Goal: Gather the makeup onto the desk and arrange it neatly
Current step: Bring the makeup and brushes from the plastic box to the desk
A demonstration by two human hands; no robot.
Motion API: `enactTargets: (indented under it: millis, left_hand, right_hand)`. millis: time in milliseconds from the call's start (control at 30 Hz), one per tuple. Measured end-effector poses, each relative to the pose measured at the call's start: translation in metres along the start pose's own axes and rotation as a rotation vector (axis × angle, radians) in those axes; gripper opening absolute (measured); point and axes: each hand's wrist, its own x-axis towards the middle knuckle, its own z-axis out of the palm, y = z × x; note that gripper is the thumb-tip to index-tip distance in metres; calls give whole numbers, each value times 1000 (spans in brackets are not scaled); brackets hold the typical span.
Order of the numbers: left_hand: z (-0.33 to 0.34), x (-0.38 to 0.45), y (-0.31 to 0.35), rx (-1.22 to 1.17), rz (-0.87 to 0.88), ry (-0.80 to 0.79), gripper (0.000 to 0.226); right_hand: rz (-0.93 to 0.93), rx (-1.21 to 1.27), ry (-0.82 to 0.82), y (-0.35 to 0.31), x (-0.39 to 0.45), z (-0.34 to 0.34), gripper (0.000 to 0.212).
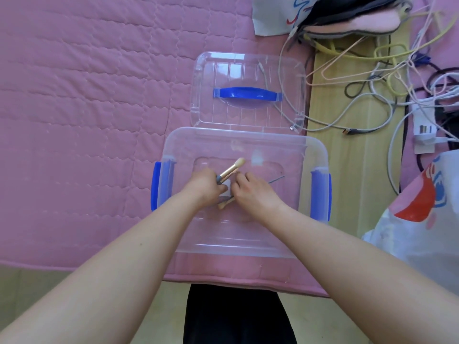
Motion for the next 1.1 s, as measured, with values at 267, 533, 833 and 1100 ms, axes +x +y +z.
enactTargets:
  millis: [267, 533, 833, 1100]
  left_hand:
    - [-12, -56, 4, -120, 48, 86, 23]
    - [-33, -149, 18, -447, 67, 340, 20]
    - [-46, -290, 20, -907, 35, 574, 19]
    - [-26, -412, 9, -1195, 17, 686, 22]
  right_hand:
    - [-59, 140, -193, 12, -32, -8, 31]
    - [-34, 289, -49, 12, -81, -85, 12]
    - [252, 1389, -4, -4, -147, -204, 17]
    - [234, 1760, -98, -59, -216, -302, 24]
